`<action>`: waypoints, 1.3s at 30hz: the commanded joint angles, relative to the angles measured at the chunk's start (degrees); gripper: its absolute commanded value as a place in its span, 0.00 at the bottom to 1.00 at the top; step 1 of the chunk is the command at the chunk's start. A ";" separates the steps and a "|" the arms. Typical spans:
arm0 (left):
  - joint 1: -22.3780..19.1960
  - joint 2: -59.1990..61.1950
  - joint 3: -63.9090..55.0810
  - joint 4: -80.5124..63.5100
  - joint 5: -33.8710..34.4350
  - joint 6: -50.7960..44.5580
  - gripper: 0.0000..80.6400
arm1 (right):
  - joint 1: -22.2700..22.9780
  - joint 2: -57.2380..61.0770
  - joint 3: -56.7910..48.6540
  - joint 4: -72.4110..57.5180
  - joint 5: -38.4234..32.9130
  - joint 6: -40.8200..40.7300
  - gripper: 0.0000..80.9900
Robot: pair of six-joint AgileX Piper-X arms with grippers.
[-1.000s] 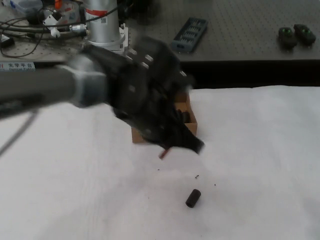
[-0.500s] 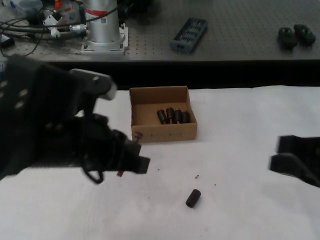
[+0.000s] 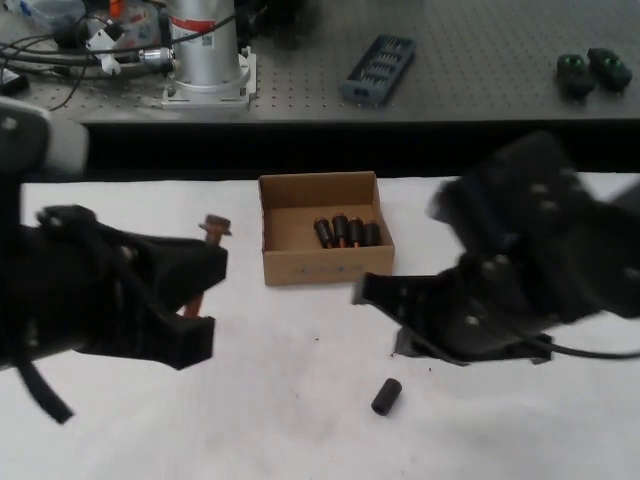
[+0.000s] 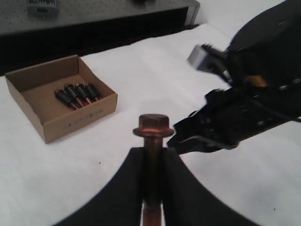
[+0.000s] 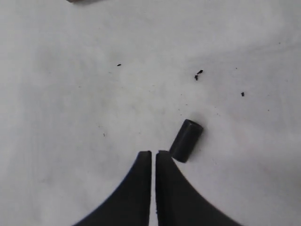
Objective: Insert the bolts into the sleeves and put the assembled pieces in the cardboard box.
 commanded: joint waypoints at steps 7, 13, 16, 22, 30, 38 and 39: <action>0.02 -8.70 -0.10 4.39 0.36 -1.12 0.01 | 0.07 9.71 -6.51 8.12 -6.51 0.28 0.20; 0.02 -9.81 -0.10 5.99 0.53 -1.12 0.01 | 0.07 11.40 -6.51 12.69 -5.92 1.97 0.43; 0.02 -9.80 -0.10 6.30 0.53 -1.12 0.01 | -0.12 11.68 -6.51 11.60 -5.29 1.97 0.38; 0.02 -9.80 -0.10 8.50 0.53 -1.12 0.01 | -0.10 13.45 -6.51 8.71 -5.64 2.09 0.38; 0.02 -9.80 -0.10 10.61 0.53 -1.12 0.01 | -0.10 15.20 -6.63 4.25 -5.67 3.68 0.38; 0.02 -9.80 -0.10 11.05 0.53 -1.12 0.01 | -1.31 15.20 -8.36 3.11 -4.42 5.92 0.38; 0.02 -9.80 -0.10 11.46 0.53 -1.12 0.01 | -1.52 15.20 -8.35 3.11 -4.32 5.92 0.37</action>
